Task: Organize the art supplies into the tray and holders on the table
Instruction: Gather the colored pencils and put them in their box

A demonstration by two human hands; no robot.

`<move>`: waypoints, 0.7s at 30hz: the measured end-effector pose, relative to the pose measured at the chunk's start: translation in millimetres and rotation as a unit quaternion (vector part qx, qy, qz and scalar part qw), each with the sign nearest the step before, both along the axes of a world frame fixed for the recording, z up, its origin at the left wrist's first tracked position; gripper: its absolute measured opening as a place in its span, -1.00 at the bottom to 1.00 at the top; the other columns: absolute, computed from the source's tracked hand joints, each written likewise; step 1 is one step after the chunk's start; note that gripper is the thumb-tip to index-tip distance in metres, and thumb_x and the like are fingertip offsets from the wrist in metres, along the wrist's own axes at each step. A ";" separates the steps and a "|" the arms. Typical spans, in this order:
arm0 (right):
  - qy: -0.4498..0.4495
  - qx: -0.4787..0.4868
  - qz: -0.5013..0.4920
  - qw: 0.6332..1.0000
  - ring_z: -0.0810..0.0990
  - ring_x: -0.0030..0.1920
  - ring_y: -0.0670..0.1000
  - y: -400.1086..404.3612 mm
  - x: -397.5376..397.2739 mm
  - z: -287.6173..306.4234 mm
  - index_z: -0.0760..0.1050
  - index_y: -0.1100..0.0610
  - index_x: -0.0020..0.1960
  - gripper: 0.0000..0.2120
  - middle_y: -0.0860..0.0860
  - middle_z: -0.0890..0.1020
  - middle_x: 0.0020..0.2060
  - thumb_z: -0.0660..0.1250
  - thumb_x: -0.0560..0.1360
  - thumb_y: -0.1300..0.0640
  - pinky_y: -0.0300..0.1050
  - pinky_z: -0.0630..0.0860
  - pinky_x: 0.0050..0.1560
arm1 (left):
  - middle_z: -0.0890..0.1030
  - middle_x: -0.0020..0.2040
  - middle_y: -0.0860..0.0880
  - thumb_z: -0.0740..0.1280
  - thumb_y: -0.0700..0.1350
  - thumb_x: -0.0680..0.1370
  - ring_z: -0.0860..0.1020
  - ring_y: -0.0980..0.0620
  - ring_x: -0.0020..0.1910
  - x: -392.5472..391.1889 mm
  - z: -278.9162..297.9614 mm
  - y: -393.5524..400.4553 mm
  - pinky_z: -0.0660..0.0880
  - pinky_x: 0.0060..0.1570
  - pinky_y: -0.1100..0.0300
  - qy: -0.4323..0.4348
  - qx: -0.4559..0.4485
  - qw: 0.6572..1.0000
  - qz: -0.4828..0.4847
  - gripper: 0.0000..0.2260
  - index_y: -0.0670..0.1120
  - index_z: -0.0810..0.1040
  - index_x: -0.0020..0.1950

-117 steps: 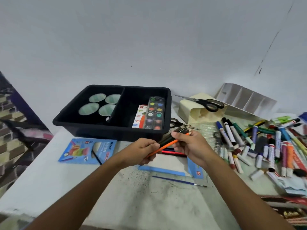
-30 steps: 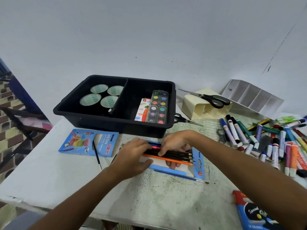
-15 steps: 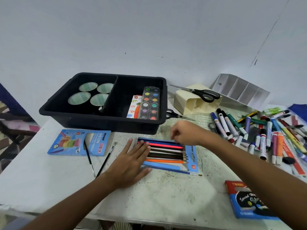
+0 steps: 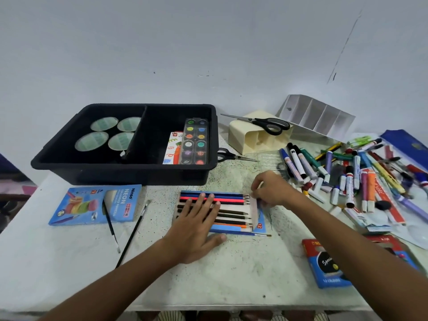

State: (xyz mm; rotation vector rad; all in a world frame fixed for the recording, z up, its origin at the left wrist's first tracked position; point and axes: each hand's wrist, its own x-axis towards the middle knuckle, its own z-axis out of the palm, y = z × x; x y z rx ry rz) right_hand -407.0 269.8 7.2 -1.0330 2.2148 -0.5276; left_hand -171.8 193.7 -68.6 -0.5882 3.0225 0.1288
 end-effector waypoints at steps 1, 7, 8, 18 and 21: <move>0.039 -0.006 0.022 0.999 0.66 -0.20 0.07 1.1 0.6 -1.1 0.52 0.09 -0.14 -0.89 0.02 0.62 -0.23 0.39 0.49 0.27 -0.16 0.51 -0.28 | -0.30 0.57 -0.01 -0.30 0.44 0.48 -0.42 -0.01 0.49 -1.2 0.8 -0.5 -0.43 0.43 0.00 -0.005 0.011 1.000 0.007 -0.19 -0.03 -0.22 0.59; 0.217 -0.116 0.232 0.941 0.43 0.20 -0.02 16.5 21.8 -7.2 0.55 0.04 0.18 -0.75 -0.07 0.49 0.11 0.38 0.51 0.10 -0.13 0.41 0.13 | 0.25 0.53 -0.10 -0.08 0.21 0.63 0.15 -0.11 0.54 4.5 21.7 0.0 0.08 0.48 -0.15 0.069 -0.036 0.996 -0.048 -0.40 -0.13 0.32 0.50; 0.207 -0.112 0.264 0.935 0.42 0.24 -0.01 18.2 24.7 -8.9 0.52 0.05 0.25 -0.68 -0.04 0.49 0.20 0.38 0.51 0.04 -0.07 0.41 0.22 | 0.42 0.44 -0.12 0.00 0.14 0.63 0.35 -0.14 0.45 6.5 23.6 -2.3 0.25 0.39 -0.17 0.089 -0.051 0.993 -0.055 -0.47 -0.14 0.48 0.39; 0.183 -0.055 0.317 0.929 0.42 0.23 0.00 12.8 21.6 -17.9 0.39 0.03 0.40 -0.36 -0.02 0.48 0.25 0.46 0.40 -0.14 -0.04 0.44 0.17 | 0.35 0.47 0.05 0.35 0.19 0.51 0.25 0.06 0.44 4.1 34.9 -53.4 0.21 0.39 0.09 0.071 0.043 0.997 0.003 -0.39 0.03 0.31 0.51; 0.189 -0.050 0.317 0.928 0.40 0.24 -0.01 11.2 22.1 -19.1 0.36 0.02 0.42 -0.33 -0.04 0.47 0.26 0.47 0.39 -0.12 -0.05 0.44 0.18 | 0.36 0.47 0.07 0.37 0.21 0.49 0.26 0.07 0.43 -0.5 39.9 -59.2 0.20 0.38 0.07 0.043 0.045 0.998 0.002 -0.36 0.05 0.29 0.51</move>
